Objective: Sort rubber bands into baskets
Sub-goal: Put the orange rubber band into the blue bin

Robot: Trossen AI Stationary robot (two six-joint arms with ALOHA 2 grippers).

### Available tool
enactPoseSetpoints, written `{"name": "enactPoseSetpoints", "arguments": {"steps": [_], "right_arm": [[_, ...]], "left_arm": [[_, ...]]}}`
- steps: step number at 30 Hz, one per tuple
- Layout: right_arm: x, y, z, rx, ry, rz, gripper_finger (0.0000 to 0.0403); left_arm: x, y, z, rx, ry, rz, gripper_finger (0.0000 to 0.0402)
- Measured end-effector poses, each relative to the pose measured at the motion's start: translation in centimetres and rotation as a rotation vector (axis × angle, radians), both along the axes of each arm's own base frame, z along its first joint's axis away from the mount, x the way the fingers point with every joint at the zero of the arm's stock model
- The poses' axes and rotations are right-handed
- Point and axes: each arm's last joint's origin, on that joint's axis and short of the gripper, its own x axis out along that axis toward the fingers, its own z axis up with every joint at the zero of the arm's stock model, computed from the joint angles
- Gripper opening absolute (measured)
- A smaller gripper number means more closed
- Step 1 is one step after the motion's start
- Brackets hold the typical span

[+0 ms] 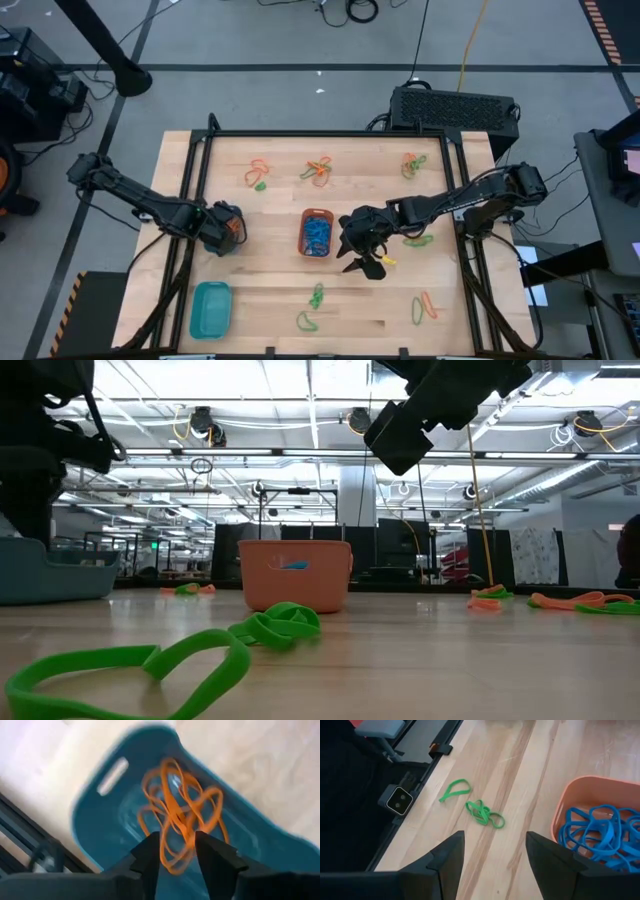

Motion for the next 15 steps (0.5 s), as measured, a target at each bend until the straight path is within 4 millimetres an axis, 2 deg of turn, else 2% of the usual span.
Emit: {"name": "enactPoseSetpoints", "arguments": {"steps": [7,11,15], "right_arm": [[0.0,0.0,0.0,0.001,0.001,-0.002,0.0203],[0.0,0.0,0.0,0.005,0.004,-0.006,0.0203],[0.0,0.0,0.0,0.006,0.005,-0.007,0.0203]], "left_arm": [[0.1,-0.5,0.5,-0.126,0.039,-0.053,0.0143],[1.0,-0.7,2.3,-0.12,-0.032,-0.09,0.0143],[2.0,-0.7,4.7,-0.005,-0.151,-0.146,0.0144]]}}
